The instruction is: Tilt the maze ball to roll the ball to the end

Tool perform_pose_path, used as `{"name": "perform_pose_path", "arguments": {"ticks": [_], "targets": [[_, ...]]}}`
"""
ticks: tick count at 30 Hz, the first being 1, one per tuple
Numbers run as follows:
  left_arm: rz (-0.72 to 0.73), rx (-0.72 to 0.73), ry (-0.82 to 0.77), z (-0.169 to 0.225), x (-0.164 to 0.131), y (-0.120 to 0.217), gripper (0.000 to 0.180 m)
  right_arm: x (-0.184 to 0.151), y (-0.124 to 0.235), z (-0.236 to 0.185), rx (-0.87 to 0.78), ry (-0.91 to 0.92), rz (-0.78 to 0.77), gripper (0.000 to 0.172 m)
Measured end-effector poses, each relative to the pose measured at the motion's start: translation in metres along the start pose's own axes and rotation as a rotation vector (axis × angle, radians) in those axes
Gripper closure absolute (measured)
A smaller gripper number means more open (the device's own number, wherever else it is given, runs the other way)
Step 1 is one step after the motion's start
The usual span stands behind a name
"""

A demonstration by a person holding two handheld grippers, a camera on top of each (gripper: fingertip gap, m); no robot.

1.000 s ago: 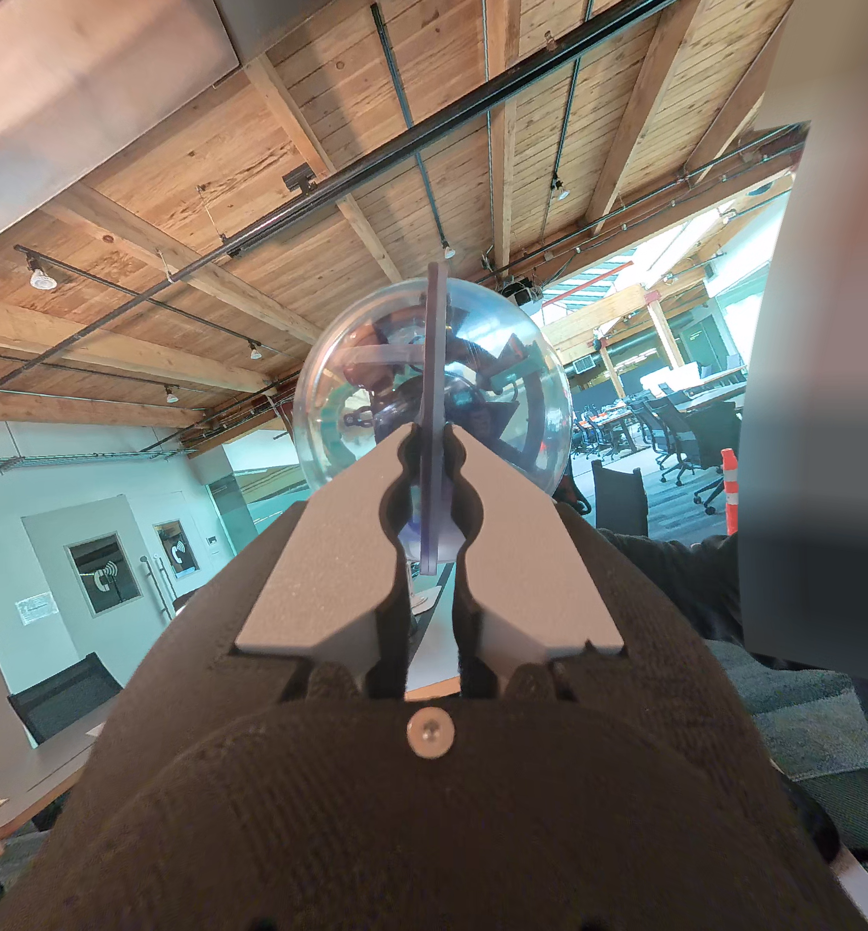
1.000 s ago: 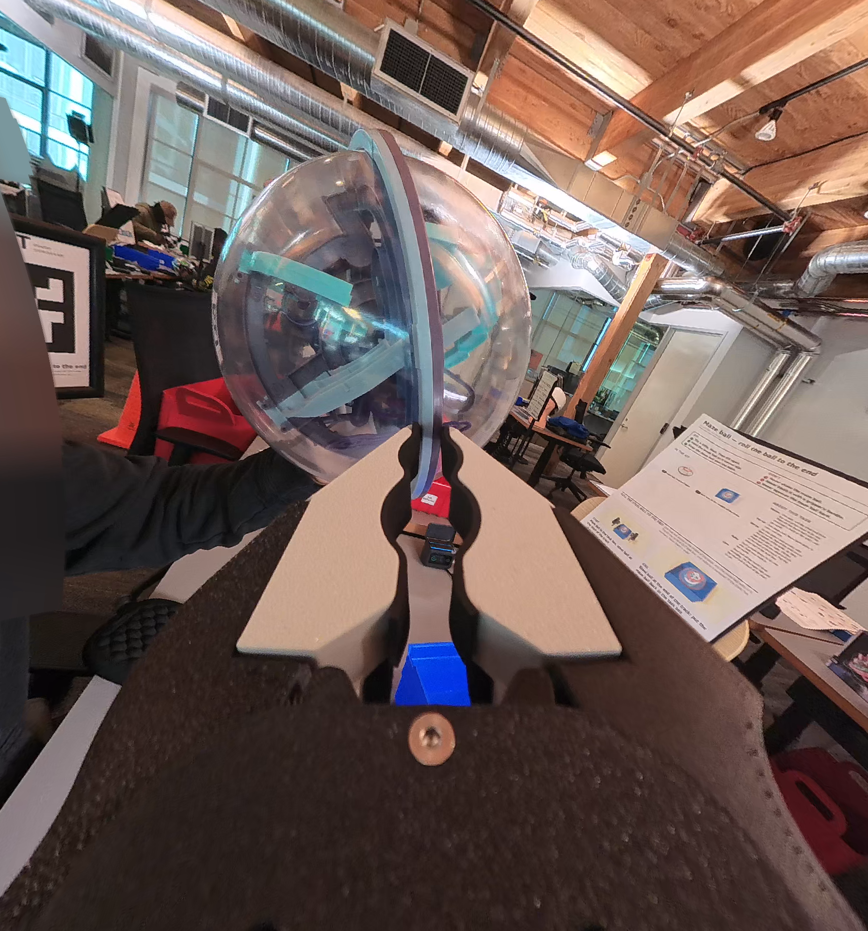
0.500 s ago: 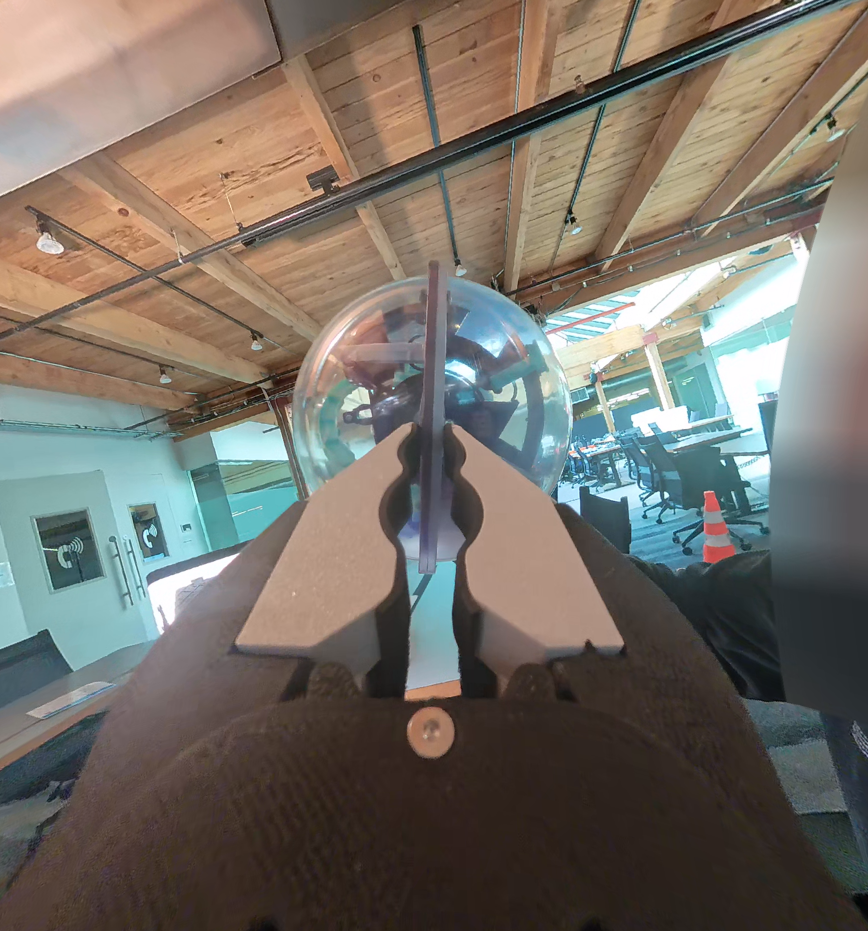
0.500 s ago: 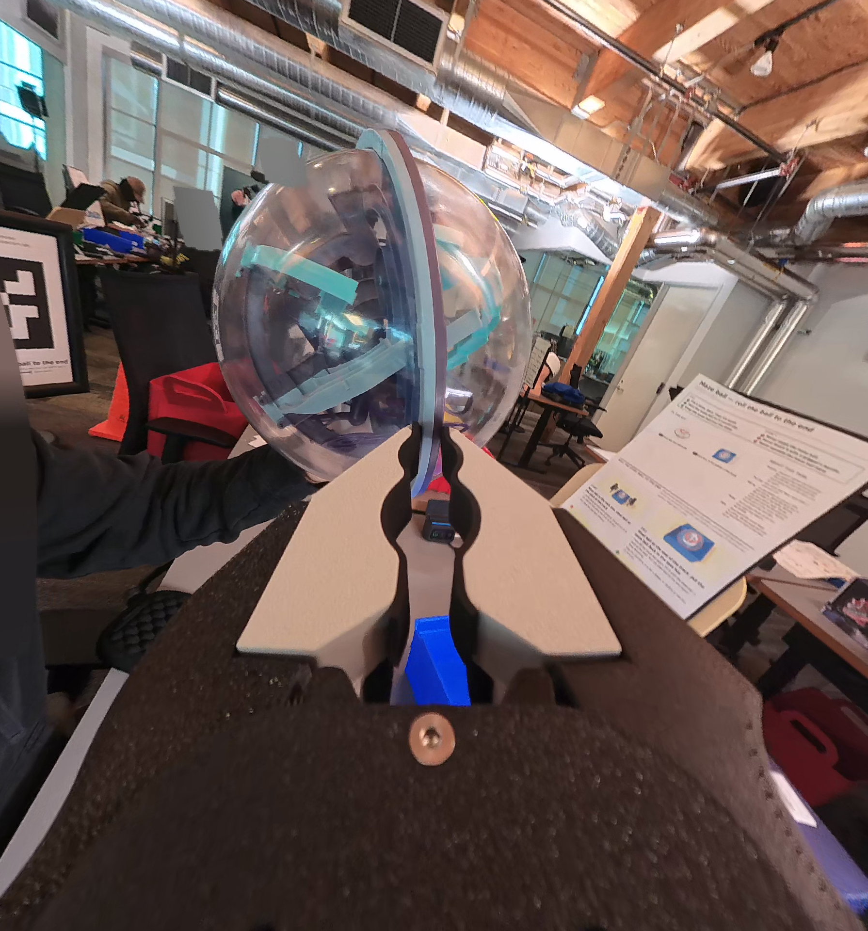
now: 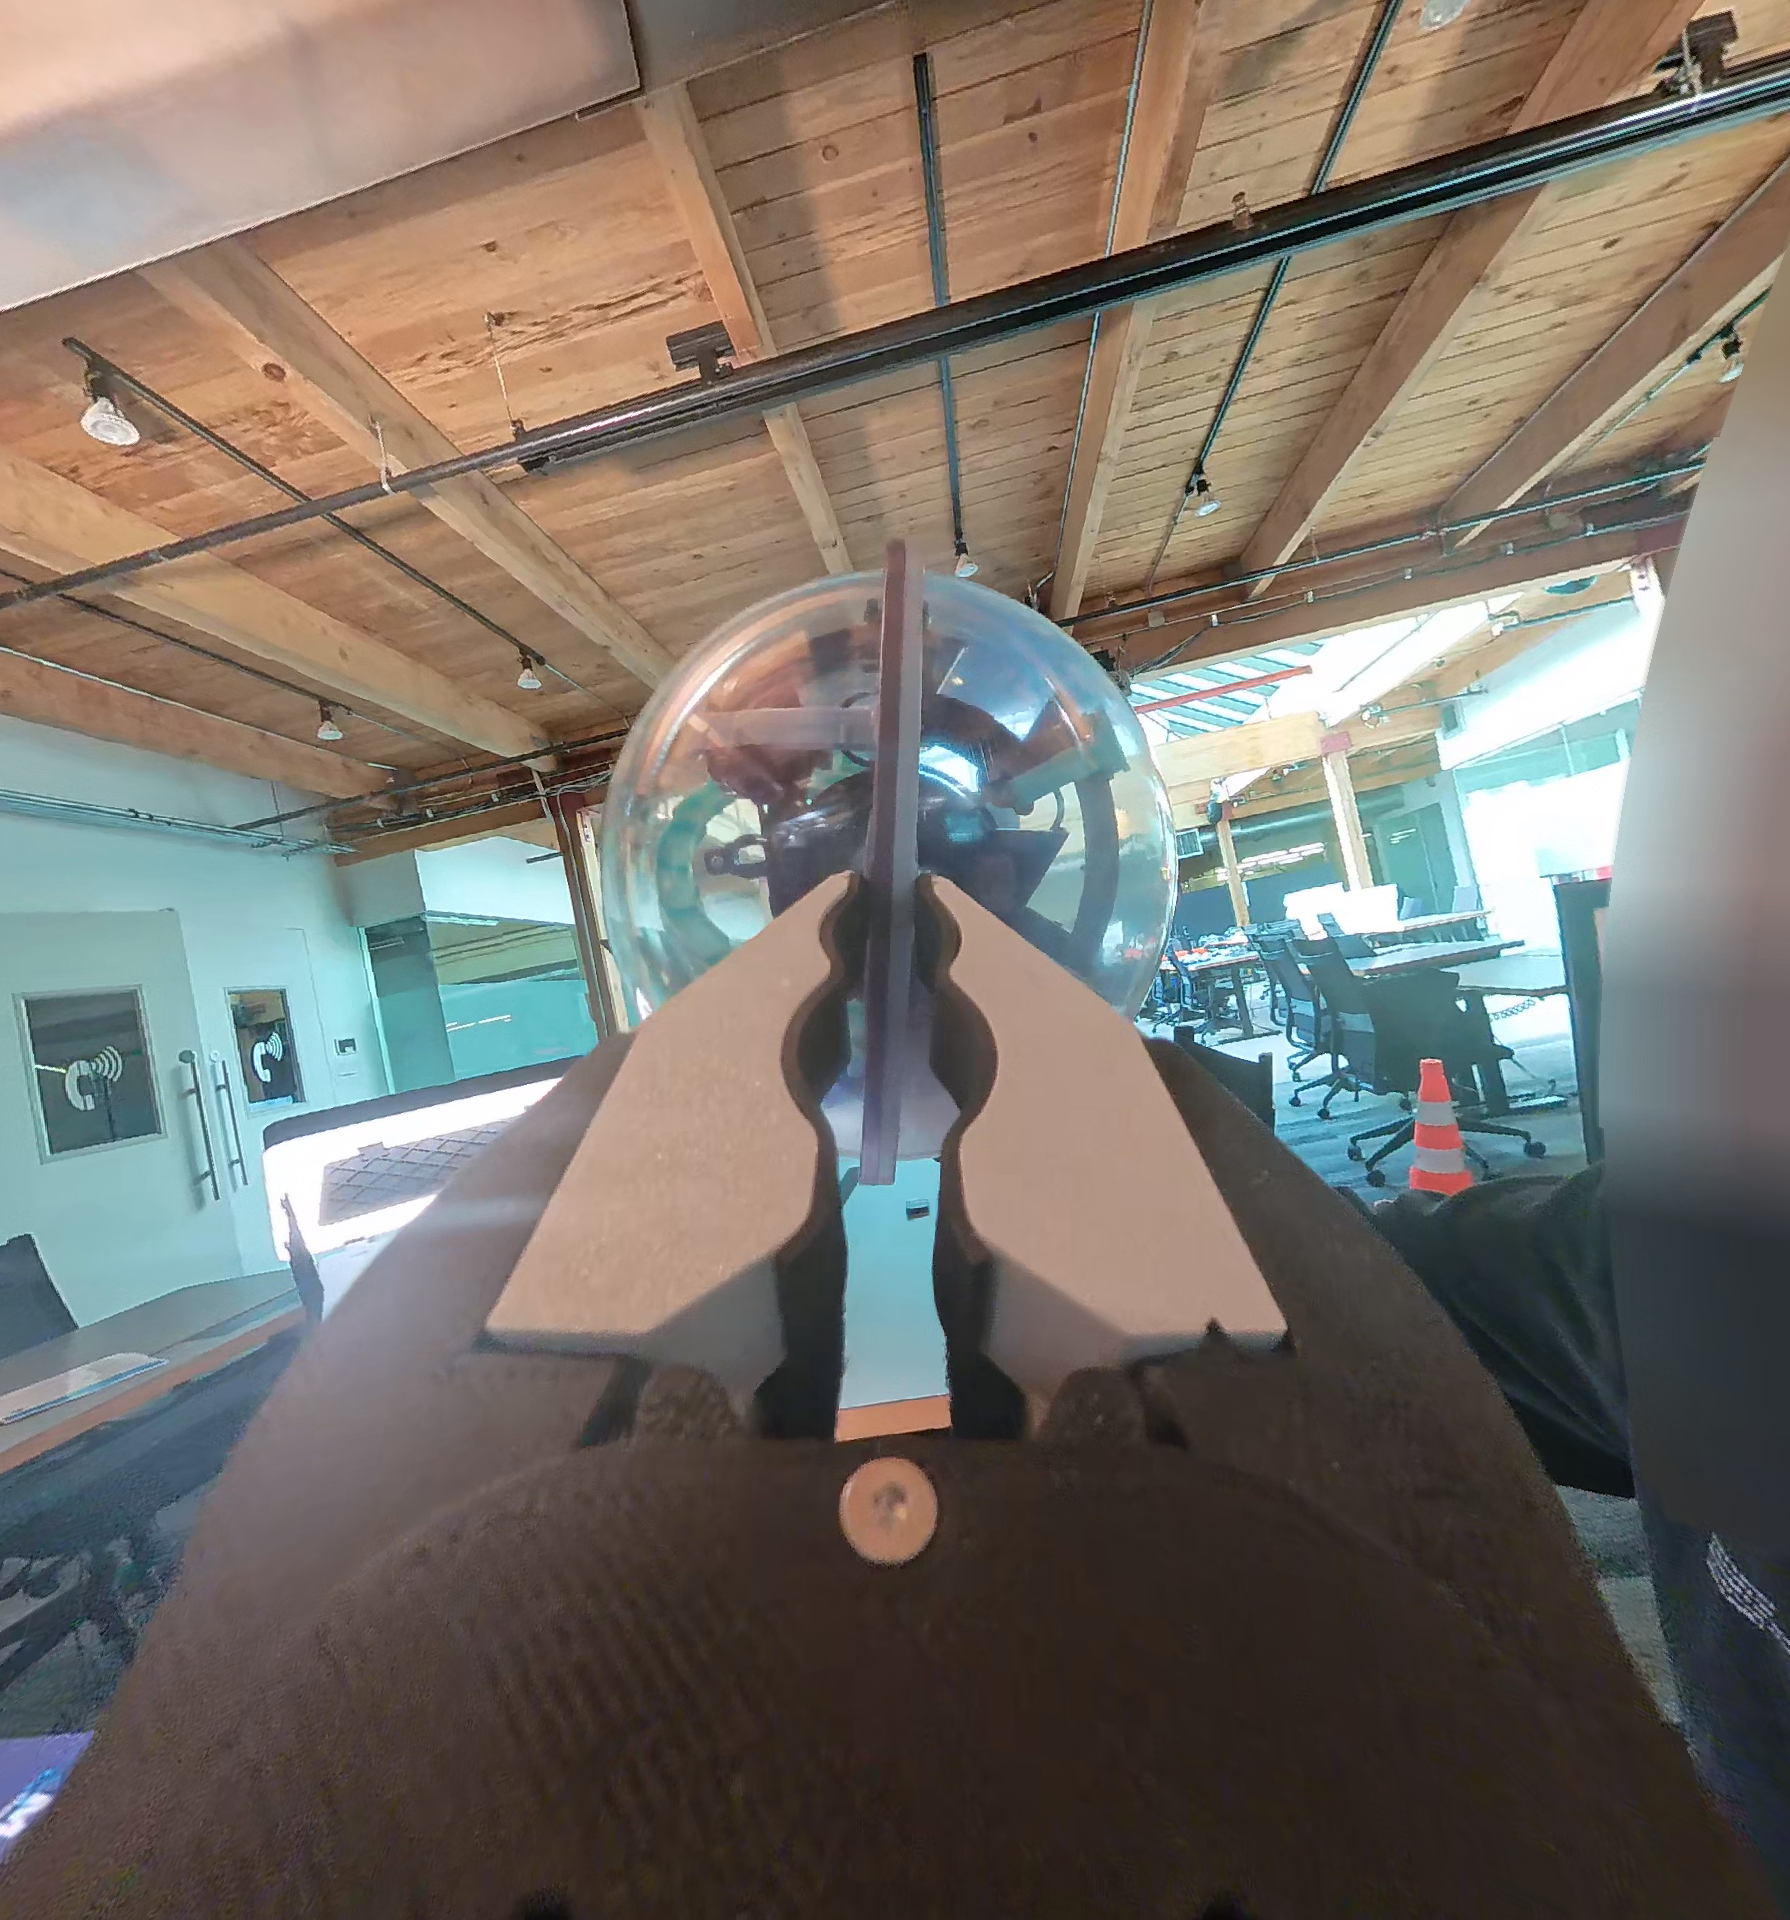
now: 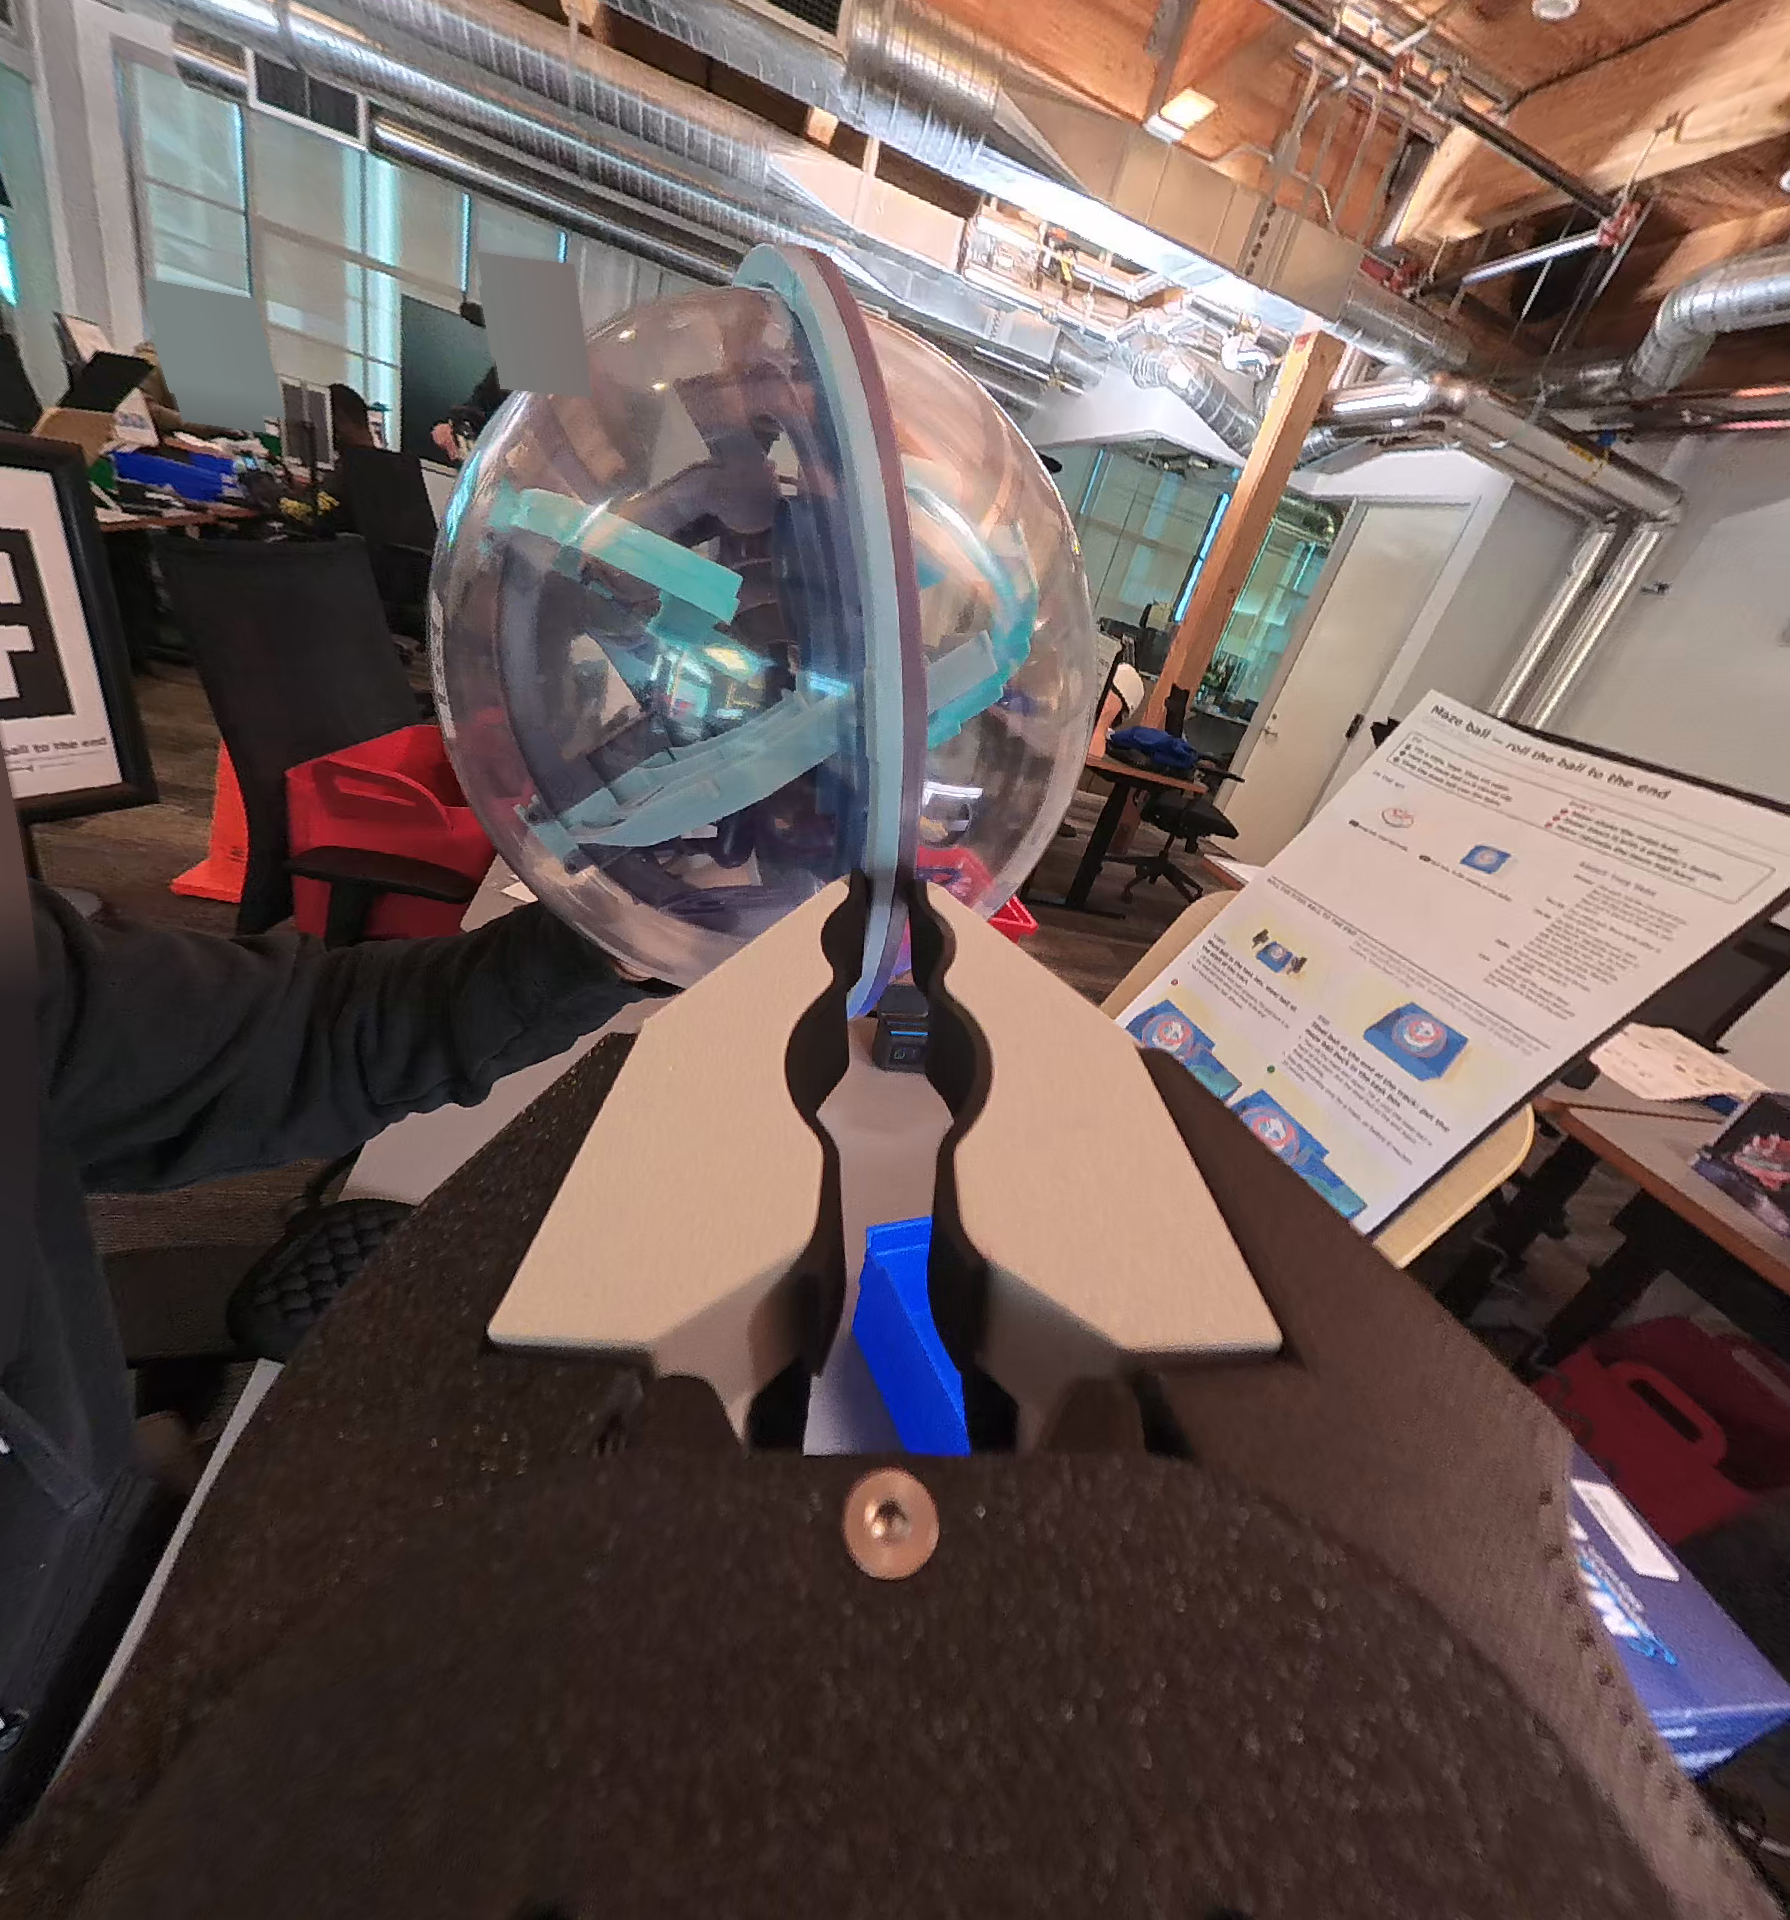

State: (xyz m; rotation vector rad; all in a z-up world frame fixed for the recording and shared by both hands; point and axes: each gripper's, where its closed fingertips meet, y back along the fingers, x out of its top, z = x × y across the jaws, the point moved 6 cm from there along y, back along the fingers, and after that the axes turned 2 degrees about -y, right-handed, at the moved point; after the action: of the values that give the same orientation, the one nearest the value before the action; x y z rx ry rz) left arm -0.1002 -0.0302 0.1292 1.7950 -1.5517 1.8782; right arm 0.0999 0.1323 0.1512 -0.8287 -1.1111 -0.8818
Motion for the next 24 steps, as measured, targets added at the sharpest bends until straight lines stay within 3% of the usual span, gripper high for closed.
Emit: {"name": "perform_pose_path", "arguments": {"ticks": [24], "targets": [[-0.021, 0.081, 0.227, -0.009, -0.035, 0.006, 0.173, -0.025, 0.015, 0.005, -0.053, -0.134, -0.084, 0.166]]}}
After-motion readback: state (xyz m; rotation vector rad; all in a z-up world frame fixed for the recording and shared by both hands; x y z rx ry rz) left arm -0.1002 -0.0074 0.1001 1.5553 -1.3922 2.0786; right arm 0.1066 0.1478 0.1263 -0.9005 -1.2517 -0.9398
